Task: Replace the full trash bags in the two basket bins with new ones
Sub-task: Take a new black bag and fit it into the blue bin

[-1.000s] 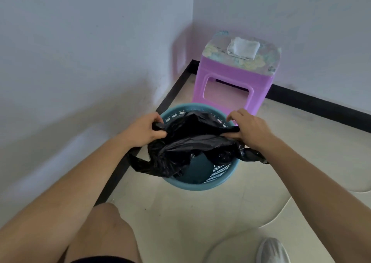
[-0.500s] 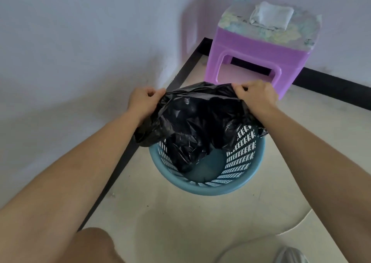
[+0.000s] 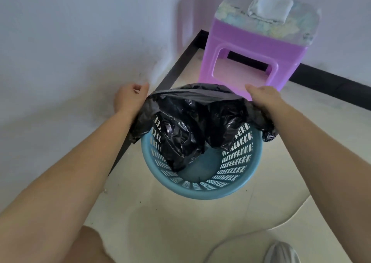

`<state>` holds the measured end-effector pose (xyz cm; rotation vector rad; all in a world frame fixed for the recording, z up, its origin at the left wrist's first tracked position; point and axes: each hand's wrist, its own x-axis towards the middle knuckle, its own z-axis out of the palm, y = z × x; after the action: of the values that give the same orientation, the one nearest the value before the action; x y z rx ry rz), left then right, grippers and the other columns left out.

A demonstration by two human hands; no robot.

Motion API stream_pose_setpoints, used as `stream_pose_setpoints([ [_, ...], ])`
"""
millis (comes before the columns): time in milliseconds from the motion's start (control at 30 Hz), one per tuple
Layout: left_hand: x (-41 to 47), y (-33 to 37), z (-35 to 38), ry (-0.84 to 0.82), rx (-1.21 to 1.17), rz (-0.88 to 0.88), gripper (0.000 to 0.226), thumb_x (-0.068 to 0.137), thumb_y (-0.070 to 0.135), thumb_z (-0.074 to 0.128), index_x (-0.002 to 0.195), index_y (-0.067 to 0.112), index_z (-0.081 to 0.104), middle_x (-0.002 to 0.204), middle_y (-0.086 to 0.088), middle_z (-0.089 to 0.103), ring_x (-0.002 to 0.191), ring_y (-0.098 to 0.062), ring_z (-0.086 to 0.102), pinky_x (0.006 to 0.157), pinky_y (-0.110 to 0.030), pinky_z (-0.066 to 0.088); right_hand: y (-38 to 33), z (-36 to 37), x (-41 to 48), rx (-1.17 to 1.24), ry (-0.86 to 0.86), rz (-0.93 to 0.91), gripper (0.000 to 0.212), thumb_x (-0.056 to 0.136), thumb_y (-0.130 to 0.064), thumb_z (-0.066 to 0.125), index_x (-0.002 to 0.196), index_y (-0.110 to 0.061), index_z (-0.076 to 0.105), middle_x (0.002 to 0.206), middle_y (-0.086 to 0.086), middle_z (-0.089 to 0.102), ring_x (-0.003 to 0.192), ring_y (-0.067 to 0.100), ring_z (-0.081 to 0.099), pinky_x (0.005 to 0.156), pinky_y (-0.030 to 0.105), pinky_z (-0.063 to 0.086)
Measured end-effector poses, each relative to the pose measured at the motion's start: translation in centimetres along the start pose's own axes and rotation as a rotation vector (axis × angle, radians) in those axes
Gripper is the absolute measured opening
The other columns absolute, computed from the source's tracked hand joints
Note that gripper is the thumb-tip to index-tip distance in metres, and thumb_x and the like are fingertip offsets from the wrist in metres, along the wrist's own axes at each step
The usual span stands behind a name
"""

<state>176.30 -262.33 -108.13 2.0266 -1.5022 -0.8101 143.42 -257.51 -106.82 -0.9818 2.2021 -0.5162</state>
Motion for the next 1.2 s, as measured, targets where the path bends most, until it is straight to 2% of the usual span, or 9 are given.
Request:
stream_pose_setpoints([
  [67, -2.0, 0.8, -1.8, 0.140, 0.125, 0.116, 0.036, 0.093, 0.049, 0.053, 0.099, 0.019, 0.072, 0.087, 0.000, 0.066, 0.087, -0.025, 0.063, 0.075, -0.030, 0.044, 0.4, -0.8, -1.4, 0.026, 0.139, -0.075, 0.047, 0.093, -0.049, 0.054, 0.121, -0.014, 0.066, 0.128, 0.016, 0.062, 0.117, 0.035, 0.056, 0.099, 0.039, 0.043],
  [167, -5.7, 1.8, -2.7, 0.052, 0.134, 0.122, 0.038, 0.089, 0.058, 0.053, 0.103, 0.026, 0.068, 0.093, 0.003, 0.064, 0.087, -0.020, 0.060, 0.074, -0.030, 0.043, 0.7, -1.5, -4.6, -0.082, 0.256, -0.182, 0.035, 0.089, -0.052, 0.054, 0.114, -0.030, 0.067, 0.125, 0.012, 0.058, 0.115, 0.034, 0.055, 0.100, 0.045, 0.045],
  [367, -14.5, 1.4, -0.5, 0.037, 0.014, -0.213, 0.082, 0.076, 0.039, 0.067, 0.146, 0.022, 0.028, 0.149, -0.012, 0.029, 0.137, -0.034, 0.027, 0.110, -0.055, 0.026, 3.3, 0.7, -12.2, -0.007, 0.164, 0.102, 0.061, 0.092, -0.058, 0.042, 0.144, -0.027, 0.046, 0.144, 0.015, 0.041, 0.131, 0.039, 0.038, 0.110, 0.047, 0.031],
  [533, -20.4, -0.1, 2.3, 0.059, -0.632, -0.556, 0.067, 0.090, 0.015, 0.051, 0.149, 0.016, 0.020, 0.134, -0.009, 0.039, 0.108, -0.026, 0.053, 0.091, -0.044, 0.047, 6.7, 5.1, -16.2, 0.682, 0.211, 0.250, 0.037, 0.091, -0.036, 0.040, 0.123, -0.022, 0.053, 0.120, 0.005, 0.062, 0.109, 0.028, 0.058, 0.099, 0.047, 0.047],
  [633, -20.9, -0.4, 2.8, 0.044, -0.666, -0.530, 0.044, 0.095, 0.013, 0.038, 0.139, 0.011, 0.038, 0.104, -0.004, 0.055, 0.083, -0.017, 0.053, 0.067, -0.031, 0.041, 7.3, 6.6, -17.1, 0.746, 0.255, 0.229, 0.028, 0.101, -0.037, 0.038, 0.114, -0.020, 0.057, 0.101, -0.009, 0.064, 0.092, 0.012, 0.060, 0.081, 0.033, 0.046],
  [767, -17.4, -1.2, 2.6, -0.006, -0.832, -0.472, 0.034, 0.095, 0.017, 0.040, 0.125, 0.015, 0.054, 0.116, -0.010, 0.062, 0.097, -0.021, 0.058, 0.087, -0.036, 0.049, 8.2, 7.6, -15.2, 1.060, 0.131, 0.332, 0.033, 0.105, -0.035, 0.042, 0.114, -0.011, 0.063, 0.101, 0.000, 0.069, 0.091, 0.013, 0.063, 0.076, 0.027, 0.054],
  [867, -15.9, -2.0, 2.2, -0.006, -0.954, -0.504, 0.026, 0.103, 0.020, 0.043, 0.121, 0.010, 0.059, 0.112, -0.009, 0.064, 0.102, -0.021, 0.062, 0.095, -0.035, 0.051, 8.7, 8.4, -14.2, 1.024, 0.093, 0.406, 0.021, 0.103, -0.019, 0.048, 0.118, -0.010, 0.061, 0.107, 0.009, 0.070, 0.083, 0.015, 0.068, 0.064, 0.024, 0.059],
  [1000, -16.6, -3.3, 3.8, 0.001, -0.807, -0.480, 0.020, 0.105, 0.020, 0.040, 0.108, 0.023, 0.059, 0.111, -0.004, 0.066, 0.105, -0.021, 0.063, 0.091, -0.039, 0.055, 8.4, 10.3, -14.3, 0.762, 0.094, 0.435, 0.021, 0.097, -0.007, 0.047, 0.099, -0.025, 0.056, 0.083, 0.003, 0.061, 0.059, 0.016, 0.050, 0.054, 0.027, 0.047],
  [1200, -16.1, -3.7, 6.0, -0.018, -0.557, -0.400, 0.015, 0.103, 0.011, 0.040, 0.099, 0.010, 0.054, 0.108, -0.012, 0.061, 0.097, -0.030, 0.060, 0.080, -0.043, 0.059, 7.9, 10.7, -12.6, 0.396, 0.212, 0.302, 0.018, 0.090, -0.011, 0.038, 0.089, -0.020, 0.054, 0.081, 0.003, 0.057, 0.072, 0.027, 0.051, 0.057, 0.032, 0.041],
])
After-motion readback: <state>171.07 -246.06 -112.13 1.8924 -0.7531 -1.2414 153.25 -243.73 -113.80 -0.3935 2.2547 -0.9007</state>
